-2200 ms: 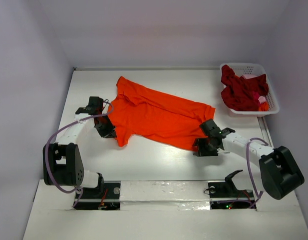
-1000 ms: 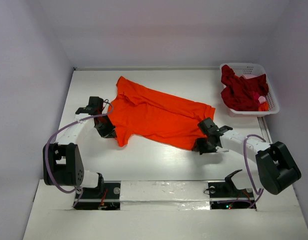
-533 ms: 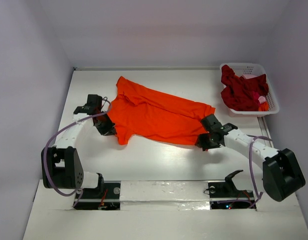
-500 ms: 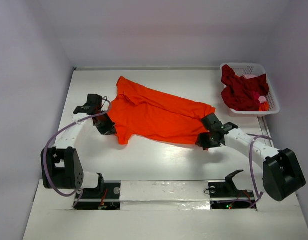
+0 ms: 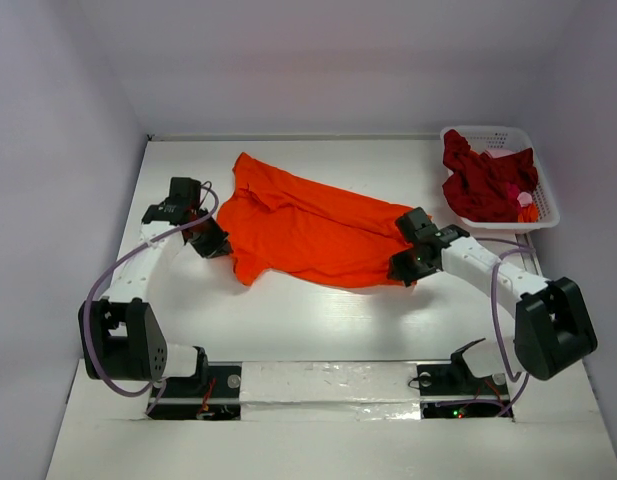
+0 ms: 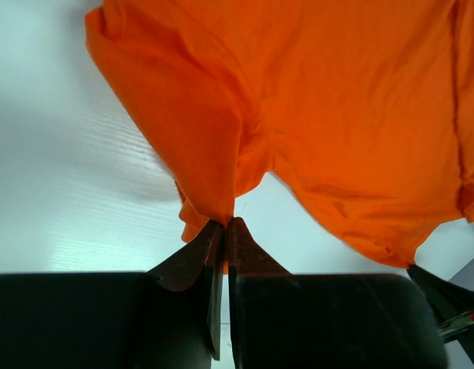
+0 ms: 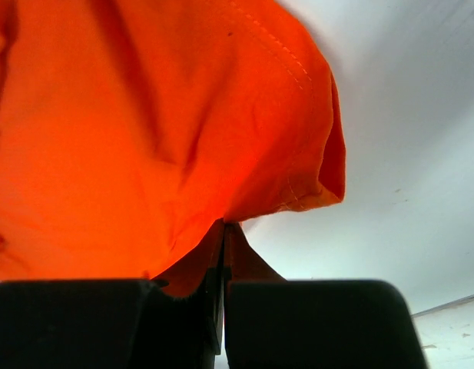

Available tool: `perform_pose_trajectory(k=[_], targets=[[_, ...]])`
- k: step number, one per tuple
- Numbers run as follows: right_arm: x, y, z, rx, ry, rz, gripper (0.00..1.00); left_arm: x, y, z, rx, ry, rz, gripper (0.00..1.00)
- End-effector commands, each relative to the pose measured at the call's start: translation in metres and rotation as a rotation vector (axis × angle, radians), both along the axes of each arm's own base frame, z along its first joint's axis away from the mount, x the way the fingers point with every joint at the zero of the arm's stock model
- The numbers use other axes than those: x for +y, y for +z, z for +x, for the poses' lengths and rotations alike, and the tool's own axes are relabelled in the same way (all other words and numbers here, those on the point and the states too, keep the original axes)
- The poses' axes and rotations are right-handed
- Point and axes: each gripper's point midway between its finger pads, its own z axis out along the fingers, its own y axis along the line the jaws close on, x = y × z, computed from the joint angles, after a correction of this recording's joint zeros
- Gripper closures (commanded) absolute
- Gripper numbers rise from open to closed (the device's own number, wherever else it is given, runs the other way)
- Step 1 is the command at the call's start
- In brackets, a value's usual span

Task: Fold and stack the t-shirts
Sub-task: Fold the tshirt

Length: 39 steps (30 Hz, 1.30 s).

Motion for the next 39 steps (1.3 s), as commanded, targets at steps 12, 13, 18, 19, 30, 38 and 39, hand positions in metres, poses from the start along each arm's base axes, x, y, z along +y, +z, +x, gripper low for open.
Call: perform_pose_trajectory(k=[12, 13, 18, 19, 30, 38, 39], targets=[[-0.017, 0.036, 0.010, -0.083, -0.002, -0.034, 1.00, 0.004, 0.033, 0.024, -0.088, 0.054, 0.014, 1.00], [-0.018, 0.039, 0.010, -0.085, 0.002, -0.038, 1.00, 0.004, 0.034, 0.025, -0.092, 0.057, 0.013, 1.00], [-0.027, 0.043, 0.011, -0.092, -0.012, -0.058, 1.00, 0.003, 0.037, 0.029, -0.101, 0.067, 0.005, 1.00], [-0.030, 0.043, 0.012, -0.095, -0.017, -0.060, 1.00, 0.003, 0.038, 0.030, -0.102, 0.068, 0.004, 1.00], [-0.039, 0.046, 0.020, -0.099, 0.017, -0.103, 1.00, 0.009, 0.033, 0.044, -0.102, 0.108, 0.001, 1.00], [-0.029, 0.050, 0.041, -0.112, 0.109, -0.114, 1.00, 0.008, 0.036, 0.064, -0.109, 0.117, -0.008, 1.00], [-0.029, 0.050, 0.042, -0.109, 0.112, -0.116, 1.00, 0.008, 0.037, 0.066, -0.109, 0.118, -0.007, 1.00]])
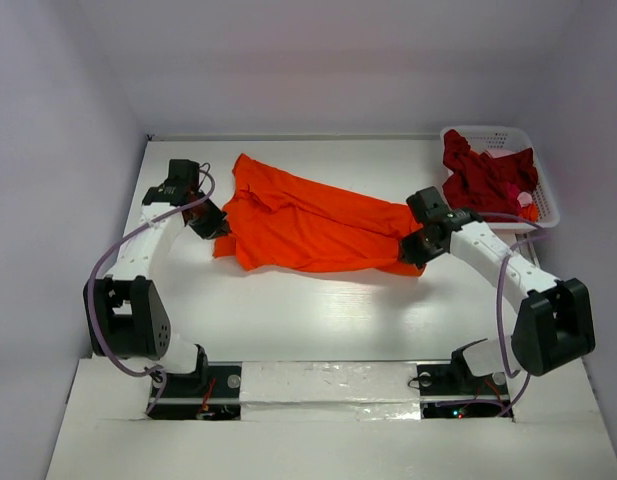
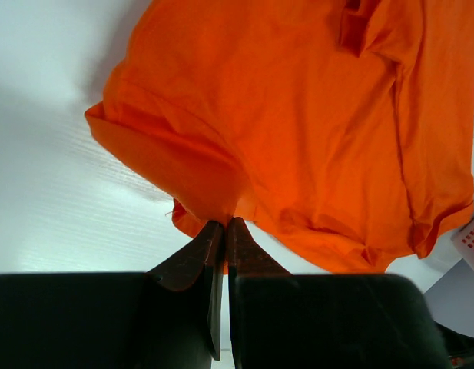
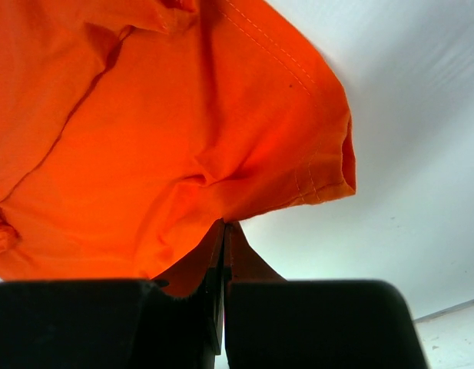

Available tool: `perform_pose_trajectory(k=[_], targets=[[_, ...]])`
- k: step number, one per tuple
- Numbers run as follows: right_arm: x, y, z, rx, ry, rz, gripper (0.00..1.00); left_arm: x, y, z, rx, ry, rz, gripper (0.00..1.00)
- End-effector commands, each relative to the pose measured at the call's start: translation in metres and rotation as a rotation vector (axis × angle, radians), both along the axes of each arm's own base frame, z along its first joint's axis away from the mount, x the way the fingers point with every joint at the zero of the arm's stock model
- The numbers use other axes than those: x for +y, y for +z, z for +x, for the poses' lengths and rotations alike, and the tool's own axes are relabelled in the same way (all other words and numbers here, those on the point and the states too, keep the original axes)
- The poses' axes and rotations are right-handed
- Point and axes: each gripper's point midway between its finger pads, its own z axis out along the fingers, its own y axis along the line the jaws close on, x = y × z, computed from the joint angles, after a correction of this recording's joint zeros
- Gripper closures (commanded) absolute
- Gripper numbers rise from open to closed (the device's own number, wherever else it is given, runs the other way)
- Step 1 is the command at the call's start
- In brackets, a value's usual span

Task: Fold and stack the t-shirts
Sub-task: Fold the tshirt

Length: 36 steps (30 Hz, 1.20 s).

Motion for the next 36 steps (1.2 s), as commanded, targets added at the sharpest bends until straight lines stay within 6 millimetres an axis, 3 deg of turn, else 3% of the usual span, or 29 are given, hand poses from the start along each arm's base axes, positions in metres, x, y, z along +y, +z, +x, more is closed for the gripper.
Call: perform_pose_trajectory(k=[1, 17, 36], targets=[[-0.001, 0.010, 0.015, -0.038, 0.035, -0.030, 1.00, 0.002, 0.021, 0.023, -0.073, 0.020, 0.000, 1.00], [-0.009, 0.008, 0.039, -0.024, 0.055, -0.065, 1.00, 0.003, 0.029, 0.068, -0.086, 0.020, -0.004, 1.00], [-0.009, -0.003, 0.061, 0.006, 0.075, -0.085, 1.00, 0.004, 0.028, 0.098, -0.078, 0.009, -0.005, 1.00]])
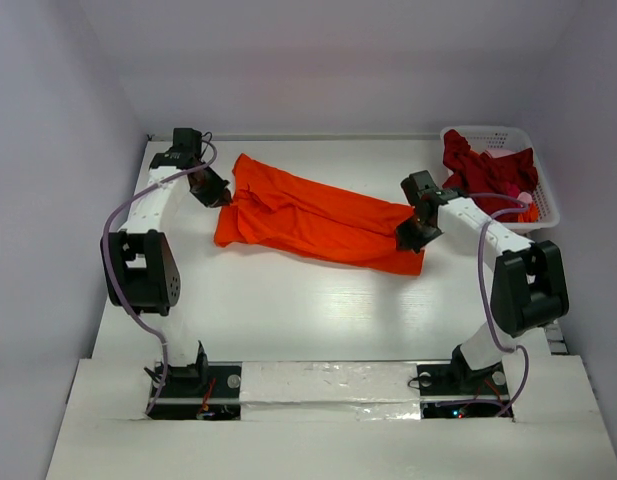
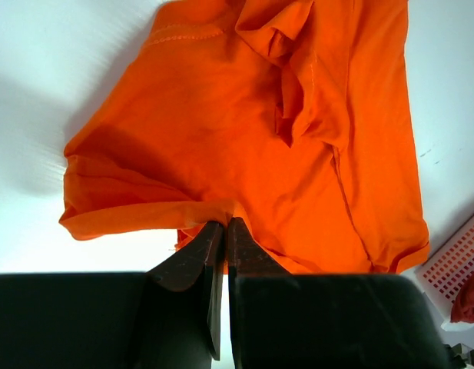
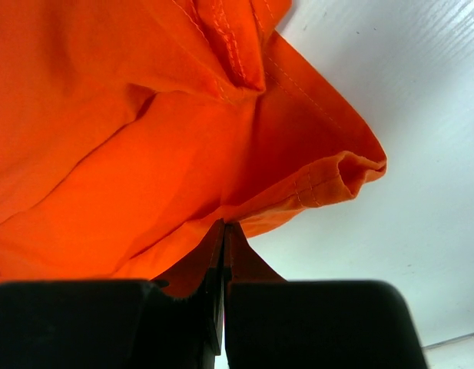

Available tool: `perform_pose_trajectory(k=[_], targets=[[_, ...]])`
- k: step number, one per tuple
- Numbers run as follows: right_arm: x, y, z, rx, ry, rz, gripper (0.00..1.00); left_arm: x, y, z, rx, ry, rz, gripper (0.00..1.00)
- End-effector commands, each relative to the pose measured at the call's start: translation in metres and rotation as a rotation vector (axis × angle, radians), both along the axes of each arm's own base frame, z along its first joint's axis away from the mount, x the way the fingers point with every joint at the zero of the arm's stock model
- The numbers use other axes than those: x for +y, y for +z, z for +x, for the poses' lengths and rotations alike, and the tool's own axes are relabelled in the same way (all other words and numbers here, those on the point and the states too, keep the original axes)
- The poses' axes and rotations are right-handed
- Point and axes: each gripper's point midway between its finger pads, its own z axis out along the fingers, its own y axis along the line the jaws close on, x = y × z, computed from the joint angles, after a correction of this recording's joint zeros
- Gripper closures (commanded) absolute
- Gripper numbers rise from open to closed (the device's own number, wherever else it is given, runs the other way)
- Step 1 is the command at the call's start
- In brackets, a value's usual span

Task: Fold and stack the t-shirts
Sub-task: Fold the tshirt

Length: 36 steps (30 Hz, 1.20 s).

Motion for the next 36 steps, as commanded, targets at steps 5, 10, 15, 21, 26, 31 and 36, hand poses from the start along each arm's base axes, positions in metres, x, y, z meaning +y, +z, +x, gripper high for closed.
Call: perform_pose_trajectory(k=[5, 10, 15, 21, 26, 31, 36], targets=[[-0.008, 0.017, 0.025, -0.061, -0.013, -0.027, 1.00, 0.002, 0.027, 0.014, -0.060, -0.007, -0.002, 1.00], [-0.007, 0.012, 0.029, -0.053, -0.003, -0.036, 1.00, 0.002, 0.030, 0.017, -0.064, -0.012, -0.004, 1.00], [-0.010, 0.009, 0.034, -0.049, 0.002, -0.043, 1.00, 0.001, 0.025, 0.021, -0.055, -0.014, -0.005, 1.00], [-0.010, 0.010, 0.036, -0.052, 0.001, -0.049, 1.00, 0.000, 0.024, 0.026, -0.059, -0.018, -0.008, 1.00], [-0.015, 0.008, 0.040, -0.050, -0.001, -0.063, 1.00, 0.005, 0.025, 0.030, -0.062, -0.014, -0.005, 1.00], [-0.016, 0.007, 0.045, -0.051, 0.001, -0.075, 1.00, 0.004, 0.026, 0.034, -0.064, -0.018, -0.008, 1.00], [-0.016, 0.006, 0.048, -0.056, 0.007, -0.080, 1.00, 0.003, 0.030, 0.039, -0.072, -0.021, -0.010, 1.00]])
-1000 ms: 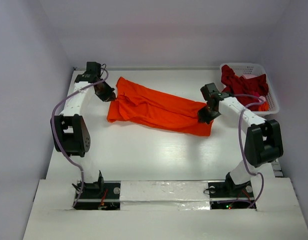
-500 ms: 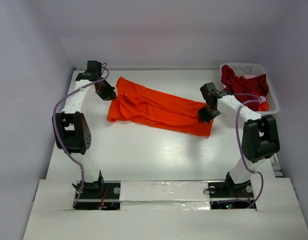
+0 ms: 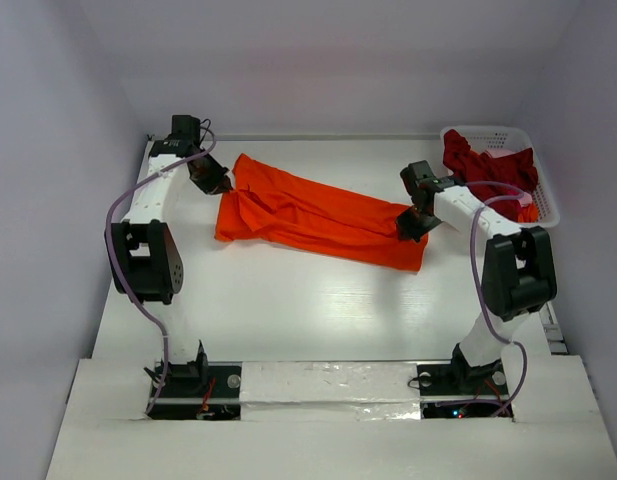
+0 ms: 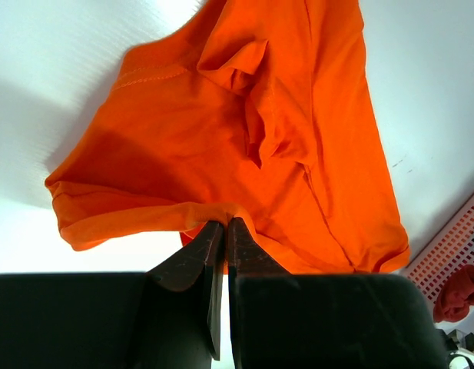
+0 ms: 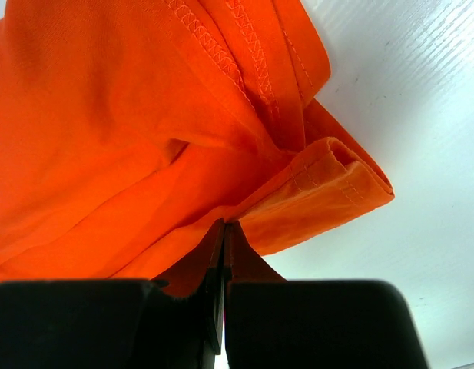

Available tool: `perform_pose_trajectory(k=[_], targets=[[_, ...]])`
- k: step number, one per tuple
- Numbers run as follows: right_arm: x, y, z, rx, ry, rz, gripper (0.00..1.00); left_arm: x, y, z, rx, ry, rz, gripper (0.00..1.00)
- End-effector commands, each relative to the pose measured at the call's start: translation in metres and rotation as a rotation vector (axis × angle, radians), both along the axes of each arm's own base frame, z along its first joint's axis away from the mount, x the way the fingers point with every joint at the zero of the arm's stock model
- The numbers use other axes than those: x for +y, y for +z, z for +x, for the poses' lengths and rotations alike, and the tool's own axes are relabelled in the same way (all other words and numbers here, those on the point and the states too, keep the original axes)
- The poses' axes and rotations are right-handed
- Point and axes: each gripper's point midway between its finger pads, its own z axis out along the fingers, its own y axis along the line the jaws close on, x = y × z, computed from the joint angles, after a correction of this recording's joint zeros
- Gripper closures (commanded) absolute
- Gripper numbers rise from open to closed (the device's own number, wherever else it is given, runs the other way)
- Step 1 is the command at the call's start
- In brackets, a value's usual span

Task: Fold and stack the t-shirts
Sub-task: Fold the tshirt

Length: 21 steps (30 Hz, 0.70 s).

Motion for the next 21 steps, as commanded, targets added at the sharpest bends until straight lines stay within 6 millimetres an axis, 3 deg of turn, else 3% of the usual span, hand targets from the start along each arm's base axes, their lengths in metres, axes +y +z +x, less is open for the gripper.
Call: perform_pose_trajectory(k=[1, 21], targets=[[-0.005, 0.010, 0.017, -0.050, -0.001, -0.024, 1.00, 0.001, 0.017, 0.009, -0.042, -0.011, 0.001, 1.00], [-0.002, -0.005, 0.018, -0.021, 0.015, -0.025, 1.00, 0.005, 0.013, 0.031, -0.063, -0.013, 0.026, 1.00]])
